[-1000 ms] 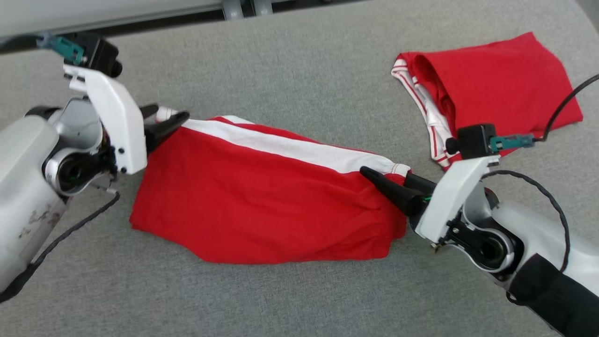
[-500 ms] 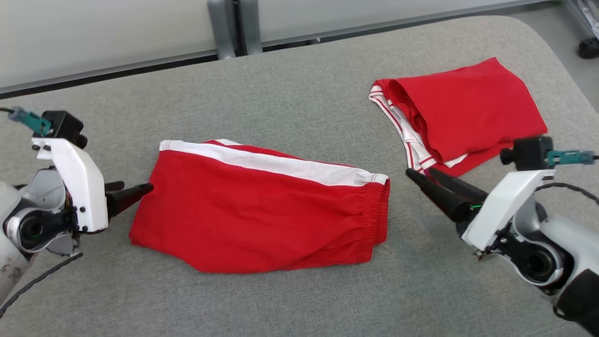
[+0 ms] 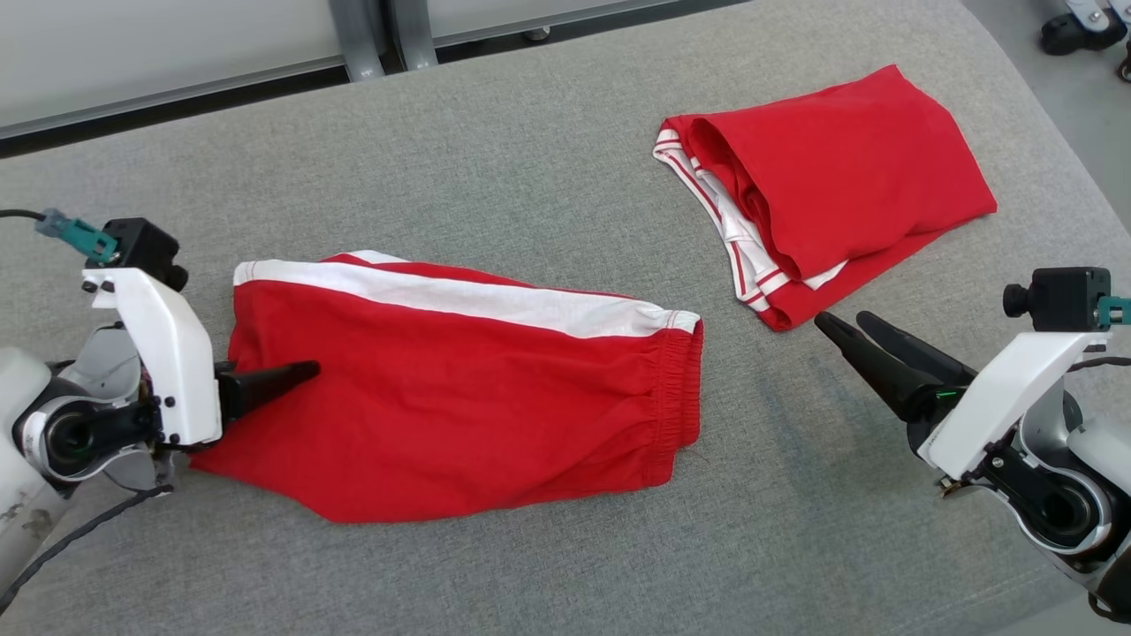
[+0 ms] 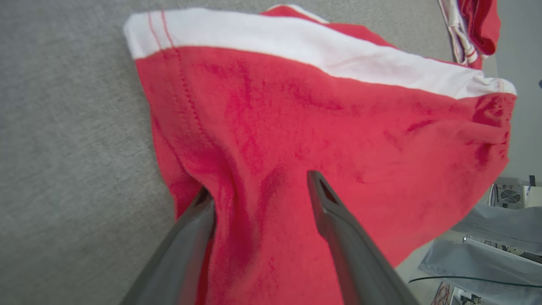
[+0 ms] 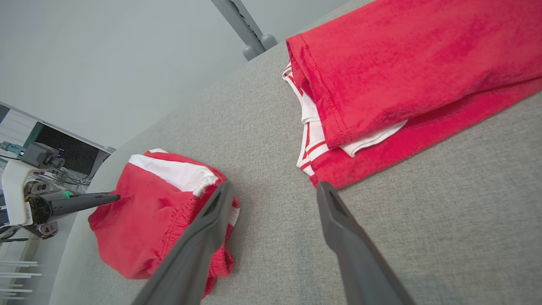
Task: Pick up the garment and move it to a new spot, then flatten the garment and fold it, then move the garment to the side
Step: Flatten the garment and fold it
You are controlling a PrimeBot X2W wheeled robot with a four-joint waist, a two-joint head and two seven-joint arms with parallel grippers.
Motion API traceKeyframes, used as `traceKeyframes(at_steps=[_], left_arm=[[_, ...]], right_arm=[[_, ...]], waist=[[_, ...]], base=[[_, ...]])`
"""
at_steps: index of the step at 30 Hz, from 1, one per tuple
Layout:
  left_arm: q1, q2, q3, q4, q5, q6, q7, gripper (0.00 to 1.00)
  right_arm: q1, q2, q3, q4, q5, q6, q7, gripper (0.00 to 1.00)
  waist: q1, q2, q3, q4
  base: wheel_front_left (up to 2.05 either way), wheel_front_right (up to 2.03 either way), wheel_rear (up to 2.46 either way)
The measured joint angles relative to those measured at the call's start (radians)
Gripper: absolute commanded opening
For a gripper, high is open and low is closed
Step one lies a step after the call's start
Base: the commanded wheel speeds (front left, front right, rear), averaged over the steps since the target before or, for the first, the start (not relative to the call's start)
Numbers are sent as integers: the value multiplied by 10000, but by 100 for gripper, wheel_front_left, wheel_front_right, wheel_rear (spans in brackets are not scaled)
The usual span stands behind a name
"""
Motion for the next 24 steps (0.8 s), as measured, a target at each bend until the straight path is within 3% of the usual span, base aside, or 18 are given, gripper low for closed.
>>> traceKeyframes(at_steps=[9,14,22,23,24], left_arm=[[-462,-224,56,-144,276,0,-15,100],[-1120,-278,-623,700,1808,-13,-293,100],[-1265,-431,-702,667,1158,-6,19,100],[-1283,-428,-717,593,1108,0,58,88],[-1285,-424,-738,506,1080,0,79,53]], right_arm=[[10,84,-234,-107,-77,0,-125,100],[10,222,-311,-98,-159,0,-150,100],[37,291,-445,-92,-253,0,-138,100],[43,309,-460,-104,-267,0,-115,100],[48,311,-474,-102,-288,0,-109,100]], waist=[[0,0,402,-119],[0,0,625,-130],[0,0,822,-85],[0,0,836,-78],[0,0,850,-69]], base=[[0,0,0],[0,0,0],[0,0,0],[0,0,0],[0,0,0]])
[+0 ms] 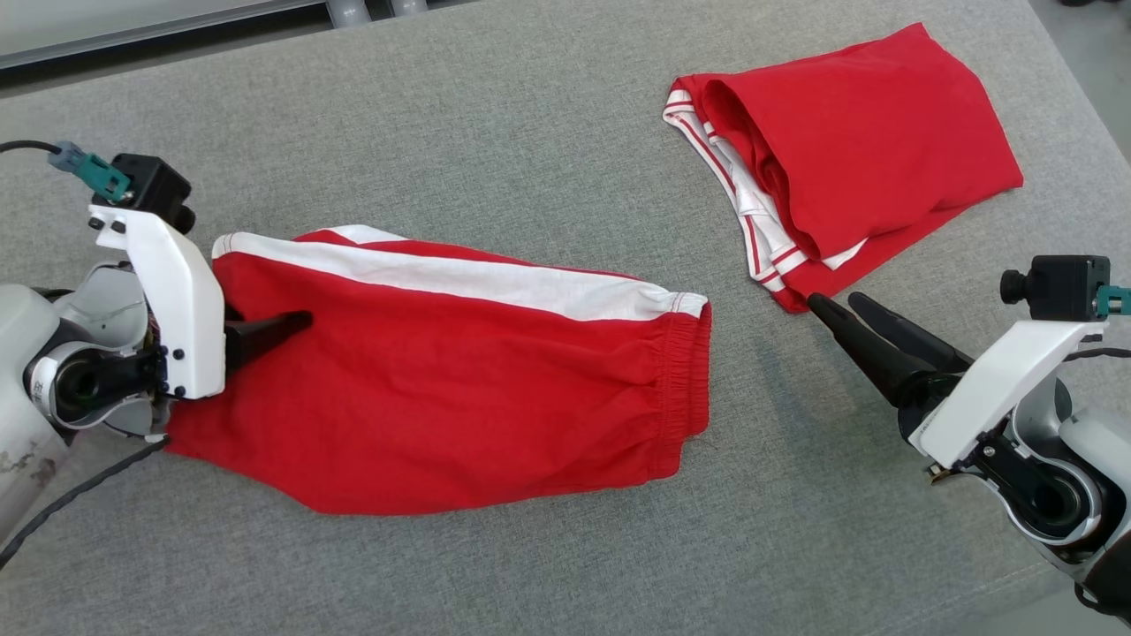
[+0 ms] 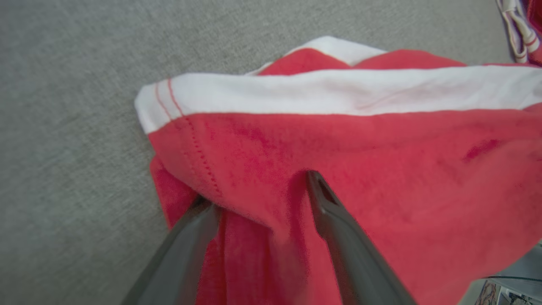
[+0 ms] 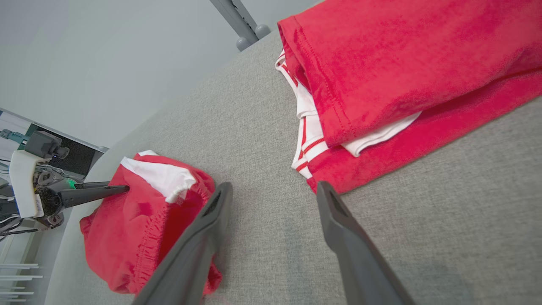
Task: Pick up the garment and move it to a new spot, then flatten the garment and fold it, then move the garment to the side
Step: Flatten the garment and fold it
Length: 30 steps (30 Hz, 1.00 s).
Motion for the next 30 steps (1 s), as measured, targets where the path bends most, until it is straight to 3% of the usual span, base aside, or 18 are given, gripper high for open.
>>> traceKeyframes(at_steps=[2,13,23,30], left_arm=[[-2,8,-65,-211,-94,0,52,0],[443,10,-370,-186,-247,-2,-372,0],[1772,4,-393,-121,-1156,-2,-660,0],[2578,322,-393,-625,-1626,-2,-619,0]], right_arm=[[3,15,-36,2,-19,0,48,100],[156,134,-65,199,-82,0,401,100],[901,163,77,497,29,0,771,100],[1544,42,46,652,247,0,821,100]], waist=[[0,0,9,19],[0,0,-720,144],[0,0,-2469,520],[0,0,-3577,998]], base=[[0,0,0],[0,0,0],[0,0,0],[0,0,0]])
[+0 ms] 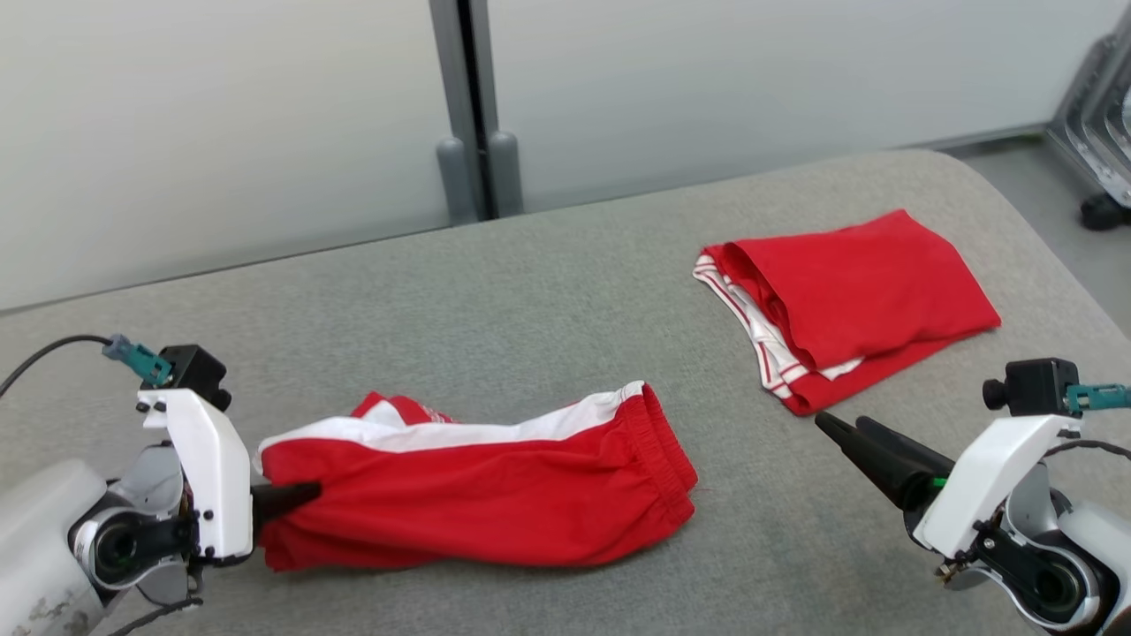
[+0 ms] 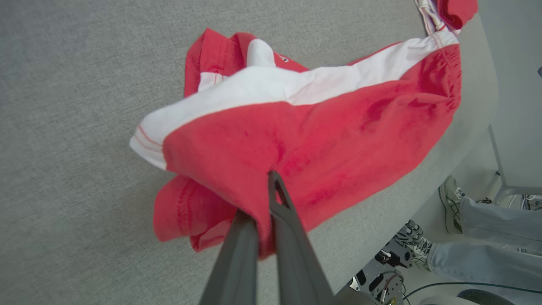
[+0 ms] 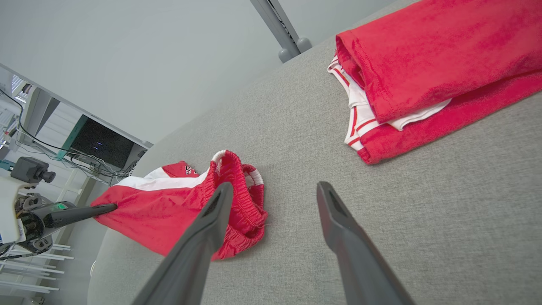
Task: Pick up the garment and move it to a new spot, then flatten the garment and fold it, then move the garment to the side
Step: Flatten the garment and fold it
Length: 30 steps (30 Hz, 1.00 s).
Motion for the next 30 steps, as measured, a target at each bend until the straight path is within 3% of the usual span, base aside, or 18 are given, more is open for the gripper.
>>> traceKeyframes(at_steps=[10,17,22,30], left_arm=[[678,556,96,-1427,-491,516,-119,0],[871,1174,288,-2738,-711,1014,-255,0],[1136,1145,221,-2451,-531,1133,-579,0],[1320,483,190,-809,-336,635,-1062,0]], right_arm=[[569,-161,-123,-29,150,0,-75,100],[759,-286,-201,-84,205,0,-71,100],[758,-242,-192,-88,165,0,59,100],[585,-128,-198,-107,-31,0,255,100]], waist=[[0,0,-766,635],[0,0,-921,695],[0,0,-910,514],[0,0,-780,156]], base=[[0,0,0],[0,0,0],[0,0,0],[0,0,0]])
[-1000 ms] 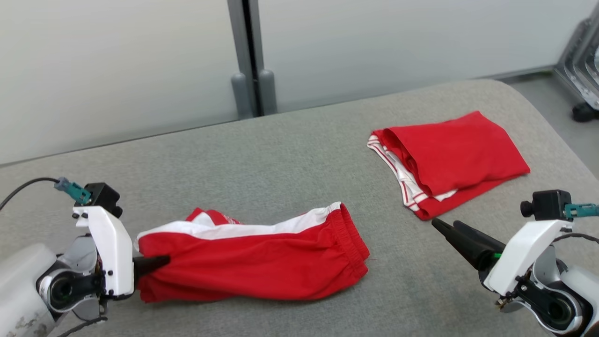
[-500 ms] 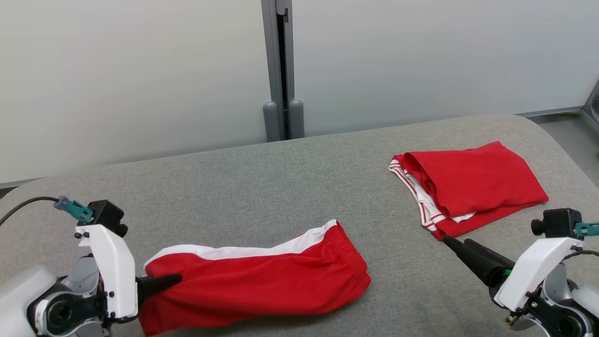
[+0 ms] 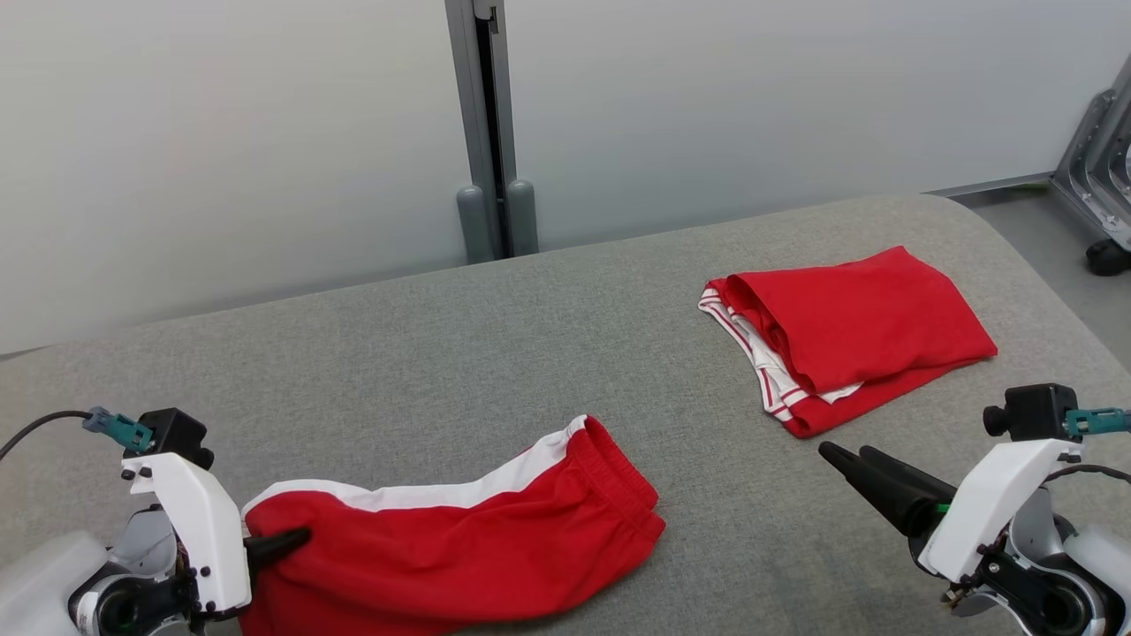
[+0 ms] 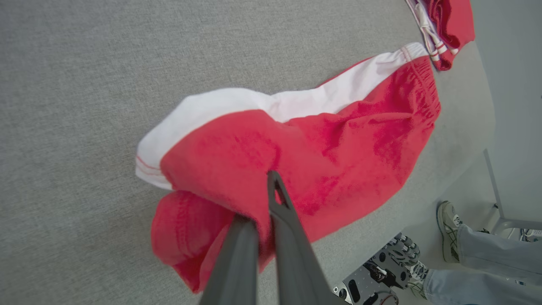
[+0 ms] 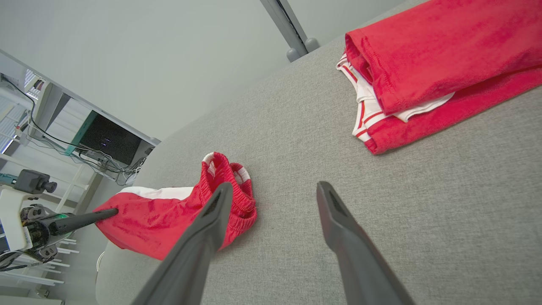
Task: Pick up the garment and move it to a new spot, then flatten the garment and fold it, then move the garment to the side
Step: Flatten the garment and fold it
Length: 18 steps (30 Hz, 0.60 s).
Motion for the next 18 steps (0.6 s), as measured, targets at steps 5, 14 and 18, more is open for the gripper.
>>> traceKeyframes(at_steps=[5,14,18], left_arm=[[0,-656,44,1290,270,-299,-468,100],[-76,-993,56,2002,617,-571,-846,100],[-192,-546,105,1616,1026,-602,-1275,100]], right_arm=[[-118,165,6,4,-123,0,121,100],[-57,341,-148,17,-391,0,-63,100],[232,353,-322,-161,-583,0,-550,100]], waist=[[1,0,170,-83],[1,0,16,190],[1,0,-195,479]], base=[[0,0,0],[0,0,0],[0,0,0]])
